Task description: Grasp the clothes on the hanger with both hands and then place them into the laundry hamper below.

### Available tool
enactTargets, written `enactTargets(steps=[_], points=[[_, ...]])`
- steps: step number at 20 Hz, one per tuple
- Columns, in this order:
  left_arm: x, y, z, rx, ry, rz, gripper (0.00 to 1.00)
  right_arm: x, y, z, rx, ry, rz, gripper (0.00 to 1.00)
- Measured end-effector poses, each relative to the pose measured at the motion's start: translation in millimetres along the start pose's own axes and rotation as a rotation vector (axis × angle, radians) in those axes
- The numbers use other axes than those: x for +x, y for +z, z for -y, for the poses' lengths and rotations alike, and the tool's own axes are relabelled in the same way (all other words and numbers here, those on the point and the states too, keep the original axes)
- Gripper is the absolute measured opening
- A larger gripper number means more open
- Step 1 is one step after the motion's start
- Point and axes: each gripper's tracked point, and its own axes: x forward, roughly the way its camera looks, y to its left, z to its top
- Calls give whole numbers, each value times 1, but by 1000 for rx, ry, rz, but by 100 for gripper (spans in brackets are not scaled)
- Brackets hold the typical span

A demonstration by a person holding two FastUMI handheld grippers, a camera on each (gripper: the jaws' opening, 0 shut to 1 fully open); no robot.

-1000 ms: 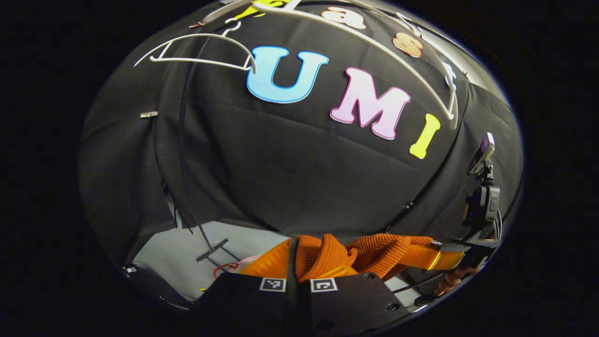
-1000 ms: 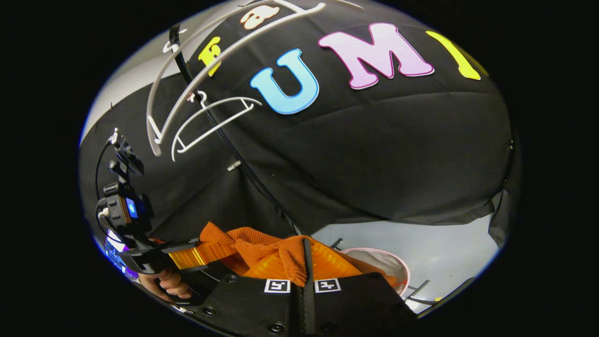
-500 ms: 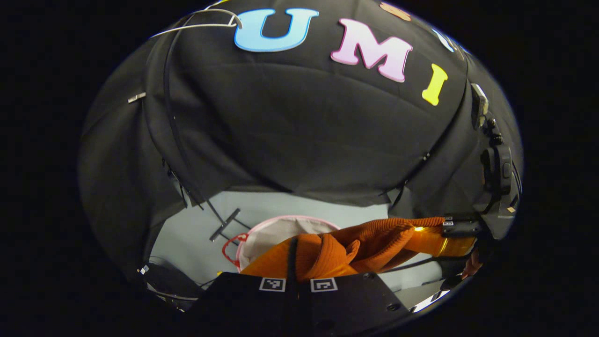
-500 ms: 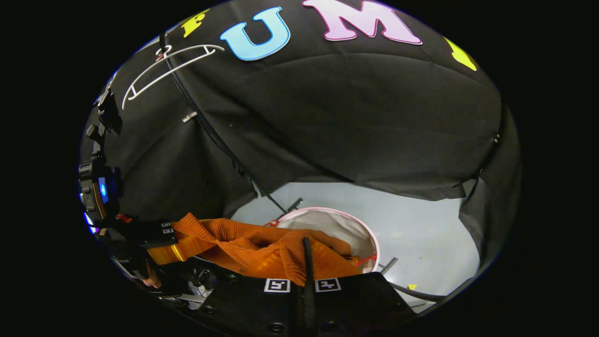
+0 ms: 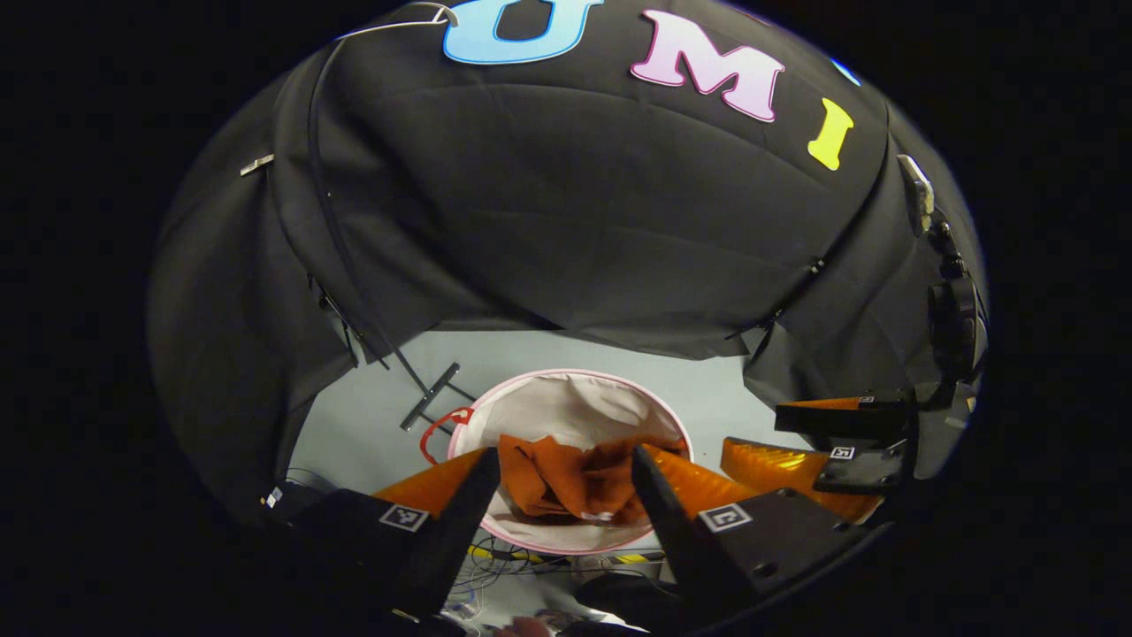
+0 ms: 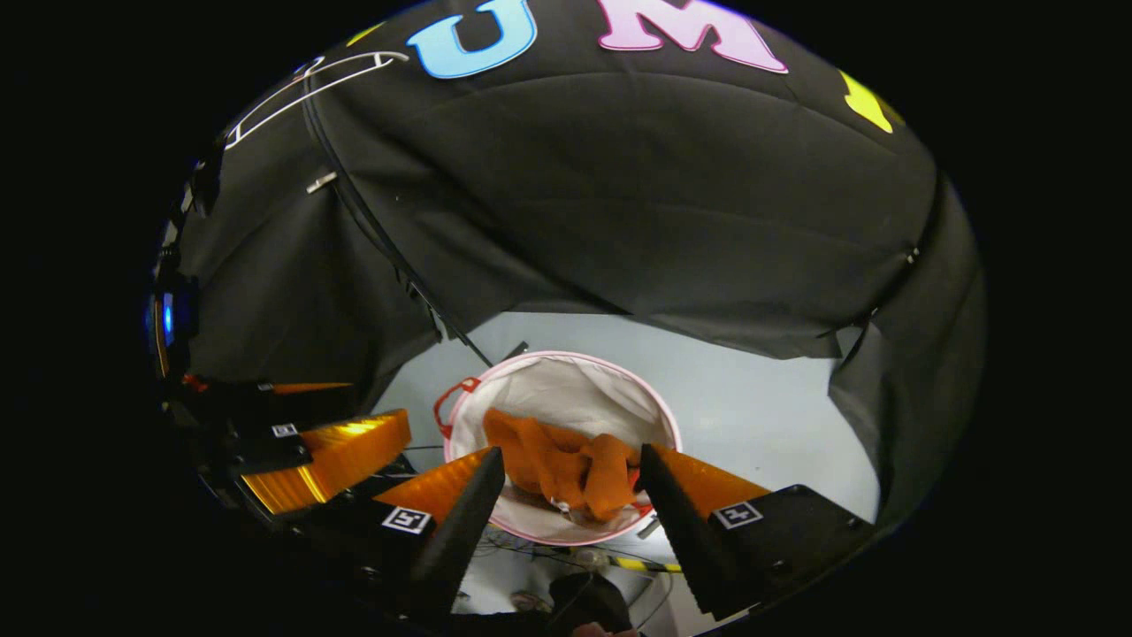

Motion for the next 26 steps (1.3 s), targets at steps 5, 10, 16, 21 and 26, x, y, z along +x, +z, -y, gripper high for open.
enactTargets(steps=[5, 10, 16, 21, 26], points=[[-11, -4, 3, -15, -14, 4, 92, -9, 3, -1, 15, -26, 9, 99], [-38, 4, 3, -7, -21, 58, 96, -38, 14, -5, 38, -65, 70, 99], [-115, 42, 2, 34, -11, 235, 96, -115, 51, -14, 44, -131, 251, 100], [-206, 75, 7, 66, -14, 422, 95, -209, 92, -26, 41, -174, 467, 99], [-288, 85, 13, 112, 0, 560, 95, -293, 99, -42, 51, -178, 609, 98]])
